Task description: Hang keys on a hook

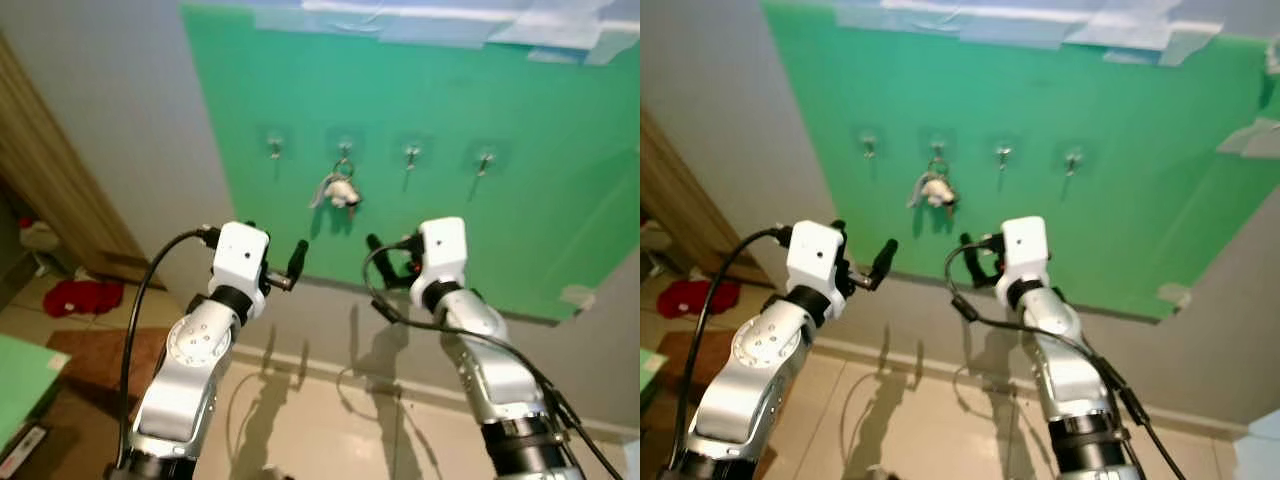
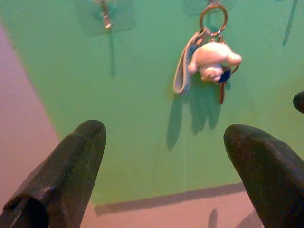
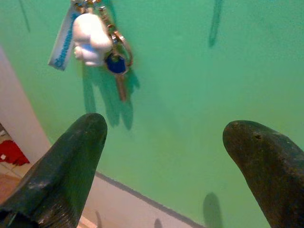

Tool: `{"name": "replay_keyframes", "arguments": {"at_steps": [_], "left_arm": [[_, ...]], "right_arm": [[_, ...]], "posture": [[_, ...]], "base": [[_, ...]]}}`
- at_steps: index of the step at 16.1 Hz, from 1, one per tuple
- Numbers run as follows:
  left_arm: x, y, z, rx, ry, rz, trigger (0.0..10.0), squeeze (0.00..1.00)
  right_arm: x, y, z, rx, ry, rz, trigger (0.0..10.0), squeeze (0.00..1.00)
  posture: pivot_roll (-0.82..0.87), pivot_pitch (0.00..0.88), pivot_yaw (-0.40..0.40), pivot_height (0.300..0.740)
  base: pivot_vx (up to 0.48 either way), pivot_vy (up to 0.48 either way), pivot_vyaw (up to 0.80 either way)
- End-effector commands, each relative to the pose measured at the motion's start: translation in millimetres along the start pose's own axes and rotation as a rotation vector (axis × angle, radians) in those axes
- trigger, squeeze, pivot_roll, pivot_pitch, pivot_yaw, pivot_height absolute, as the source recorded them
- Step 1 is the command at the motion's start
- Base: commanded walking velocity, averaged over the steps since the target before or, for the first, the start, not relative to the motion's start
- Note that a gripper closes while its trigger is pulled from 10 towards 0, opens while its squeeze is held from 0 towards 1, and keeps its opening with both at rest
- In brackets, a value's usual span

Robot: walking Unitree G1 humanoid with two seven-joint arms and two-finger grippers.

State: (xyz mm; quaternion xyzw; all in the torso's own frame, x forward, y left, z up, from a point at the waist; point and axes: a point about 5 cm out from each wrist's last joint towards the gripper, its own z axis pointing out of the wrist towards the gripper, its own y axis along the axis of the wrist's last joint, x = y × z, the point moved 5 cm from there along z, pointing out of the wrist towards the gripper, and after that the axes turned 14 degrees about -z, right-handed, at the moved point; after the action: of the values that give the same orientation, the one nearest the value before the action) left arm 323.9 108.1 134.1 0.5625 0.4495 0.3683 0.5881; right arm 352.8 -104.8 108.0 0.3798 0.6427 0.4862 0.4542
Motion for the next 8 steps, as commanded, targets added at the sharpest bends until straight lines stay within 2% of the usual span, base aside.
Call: {"name": "replay_keyframes", "arguments": {"at_steps": [1, 2, 3, 4, 5, 6, 7, 8], "left_arm": [[3.1, 6.0, 0.0, -0.006, 0.002, -0.002, 10.0, 0.00], [2.4, 5.4, 0.9, 0.003, -0.007, -0.014, 10.0, 0.21], [2.4, 5.2, 1.2, 0.008, -0.012, -0.023, 10.0, 0.25], [3.2, 4.8, 1.4, 0.012, -0.009, -0.026, 10.0, 0.38], [4.3, 4.4, 2.1, 0.016, -0.005, -0.019, 10.0, 0.37], [4.4, 5.7, 2.8, 0.009, -0.003, -0.005, 10.0, 0.27], [3.5, 7.8, 3.2, -0.003, -0.005, 0.006, 10.0, 0.11], [3.0, 8.1, 3.3, -0.004, -0.006, 0.009, 10.0, 0.11]], "right_arm": [[5.9, -1.6, 2.1, 0.009, 0.019, 0.019, 10.0, 0.00], [6.2, -1.3, 3.0, 0.009, 0.023, 0.021, 10.0, 0.00], [6.7, -1.4, 3.3, 0.009, 0.025, 0.023, 10.0, 0.00], [7.0, -1.5, 3.5, 0.010, 0.026, 0.023, 10.0, 0.00], [7.9, -2.2, 3.5, 0.012, 0.033, 0.018, 10.0, 0.00], [8.9, -2.5, 3.4, 0.012, 0.040, 0.014, 10.0, 0.00], [10.2, -2.3, 3.2, 0.009, 0.050, 0.024, 10.0, 0.00], [11.7, -1.2, 2.9, 0.003, 0.057, 0.025, 10.0, 0.00]], "posture": [[0.01, 0.000, 0.072, 0.740], [0.01, 0.000, 0.071, 0.740], [0.01, 0.000, 0.070, 0.740], [0.01, 0.000, 0.070, 0.740], [0.01, 0.000, 0.067, 0.740], [0.01, 0.000, 0.066, 0.740], [0.01, 0.000, 0.065, 0.740], [0.01, 0.000, 0.065, 0.740]], "base": [[0.000, 0.428, 0.00], [0.000, 0.472, 0.00], [0.000, 0.476, 0.00], [0.000, 0.480, 0.00], [0.000, 0.480, 0.00], [0.000, 0.480, 0.00], [0.000, 0.000, 0.52], [0.000, 0.000, 0.75]]}}
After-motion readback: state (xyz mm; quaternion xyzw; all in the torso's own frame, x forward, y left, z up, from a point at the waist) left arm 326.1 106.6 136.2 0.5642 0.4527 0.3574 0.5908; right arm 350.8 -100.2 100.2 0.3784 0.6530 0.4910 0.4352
